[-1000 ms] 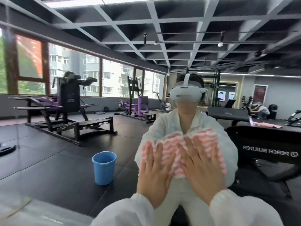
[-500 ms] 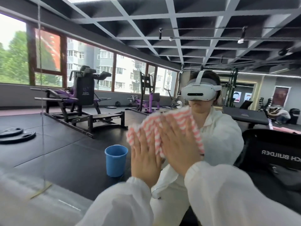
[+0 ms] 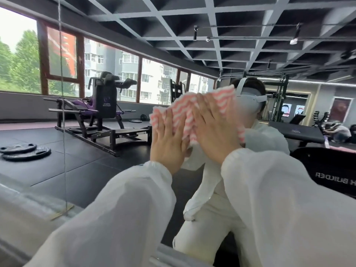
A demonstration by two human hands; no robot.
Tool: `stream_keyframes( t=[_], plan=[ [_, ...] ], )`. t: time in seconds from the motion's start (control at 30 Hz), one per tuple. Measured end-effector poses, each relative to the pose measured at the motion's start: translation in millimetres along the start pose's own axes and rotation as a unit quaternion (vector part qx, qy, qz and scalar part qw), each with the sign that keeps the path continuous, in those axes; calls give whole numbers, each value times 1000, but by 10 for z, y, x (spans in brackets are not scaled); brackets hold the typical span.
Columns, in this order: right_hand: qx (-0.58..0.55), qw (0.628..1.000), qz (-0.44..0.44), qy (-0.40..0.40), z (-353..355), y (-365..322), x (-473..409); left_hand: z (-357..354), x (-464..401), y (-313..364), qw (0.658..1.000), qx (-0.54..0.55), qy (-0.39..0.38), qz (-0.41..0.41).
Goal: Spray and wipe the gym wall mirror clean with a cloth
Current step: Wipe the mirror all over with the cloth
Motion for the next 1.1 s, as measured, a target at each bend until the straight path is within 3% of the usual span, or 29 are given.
stream_keyframes(
  t=[0.2,0.33,0.43,0.53,0.67,0.73,0.9,1.0,1.1],
  plan=[
    [-14,992,99,-72,-312,-488,695,-491,1087,140,998,29,-29,49],
    [-45,977,154,-143,-803,-835,1495,-763,2031,423,988,47,-128,77],
    [-3,970,177,-166,-965,-913,1924,-758,2293,645,972,75,-194,110],
    [29,981,155,-115,-988,-677,2006,-690,2143,771,978,86,-164,90],
    [-11,997,18,71,-757,-17,1474,-505,1213,887,991,107,-70,45],
    [-4,993,-37,110,-585,377,1152,-351,646,1021,994,102,-26,18],
    [-21,984,-128,123,-449,670,962,-183,114,1203,997,50,45,-39],
    [2,990,-100,103,-682,466,1304,-378,546,1213,995,29,56,-80],
    [-6,998,-33,57,-964,135,2015,-650,1338,1298,992,11,18,-125]
  ],
)
Point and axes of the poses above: each hand's wrist, its own x-axis away from the middle knuckle, its own z-axis out of the back of the hand, y = z × x, the point moved 2 cm from there along -x, towards the middle knuckle, and after that the axes turned 3 degrees about y, right-handed, at the moved point
